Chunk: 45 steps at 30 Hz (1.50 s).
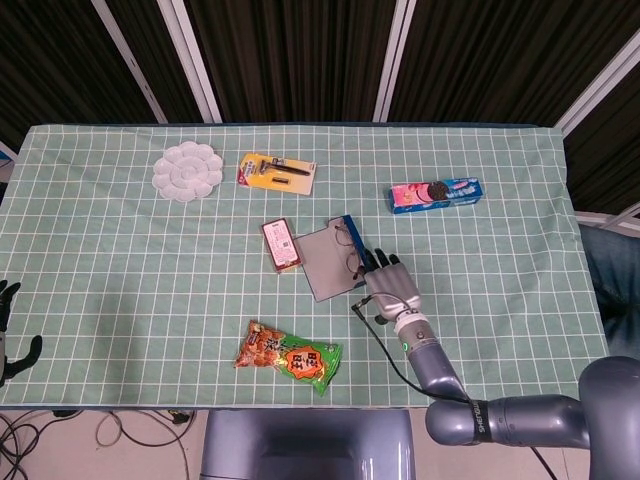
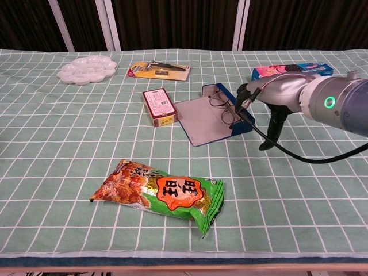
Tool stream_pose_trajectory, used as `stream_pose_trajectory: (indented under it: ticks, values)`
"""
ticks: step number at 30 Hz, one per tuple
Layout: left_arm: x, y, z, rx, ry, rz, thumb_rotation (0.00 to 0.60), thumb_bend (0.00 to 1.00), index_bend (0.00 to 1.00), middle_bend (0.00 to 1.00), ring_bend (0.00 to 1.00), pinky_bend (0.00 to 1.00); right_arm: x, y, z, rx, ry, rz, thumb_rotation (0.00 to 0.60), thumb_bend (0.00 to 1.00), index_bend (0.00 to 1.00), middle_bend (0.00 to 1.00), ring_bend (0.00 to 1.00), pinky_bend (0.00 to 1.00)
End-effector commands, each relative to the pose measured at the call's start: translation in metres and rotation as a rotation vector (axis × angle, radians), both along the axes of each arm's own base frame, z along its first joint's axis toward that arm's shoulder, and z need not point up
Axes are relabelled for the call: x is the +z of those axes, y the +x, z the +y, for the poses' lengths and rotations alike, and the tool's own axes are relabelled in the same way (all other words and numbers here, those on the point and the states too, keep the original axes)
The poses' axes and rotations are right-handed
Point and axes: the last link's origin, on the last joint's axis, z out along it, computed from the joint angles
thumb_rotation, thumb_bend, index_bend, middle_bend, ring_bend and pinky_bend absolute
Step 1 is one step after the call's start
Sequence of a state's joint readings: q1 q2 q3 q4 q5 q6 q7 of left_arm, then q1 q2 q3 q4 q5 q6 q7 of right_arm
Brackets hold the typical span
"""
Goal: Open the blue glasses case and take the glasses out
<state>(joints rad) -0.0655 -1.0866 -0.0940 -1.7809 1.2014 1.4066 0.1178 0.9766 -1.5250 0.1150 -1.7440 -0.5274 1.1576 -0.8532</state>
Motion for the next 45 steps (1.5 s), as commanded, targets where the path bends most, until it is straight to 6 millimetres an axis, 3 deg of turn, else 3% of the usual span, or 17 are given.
stream_pose_trajectory:
  ticks: [1, 26, 45]
  values:
    - [0.000, 0.000, 0.000, 0.000, 0.000, 0.000, 0.600, 0.39, 0.07, 0.00, 0.00, 0.00, -0.003, 0.001, 0.000, 0.001, 0.001, 0.007, 0.600, 0.22, 0.26, 0.00, 0.00, 0.17]
    - [0.000, 0.000, 0.000, 0.002, 0.002, 0.003, 0.600, 0.39, 0.07, 0.00, 0.00, 0.00, -0.005, -0.021, -0.003, -0.042, -0.012, 0.044, 0.600, 0.22, 0.31, 0.00, 0.00, 0.17]
    - [0.000, 0.000, 0.000, 0.004, -0.002, 0.004, 0.600, 0.39, 0.07, 0.00, 0.00, 0.00, 0.001, -0.036, -0.018, -0.095, -0.064, 0.079, 0.600, 0.23, 0.31, 0.00, 0.00, 0.17]
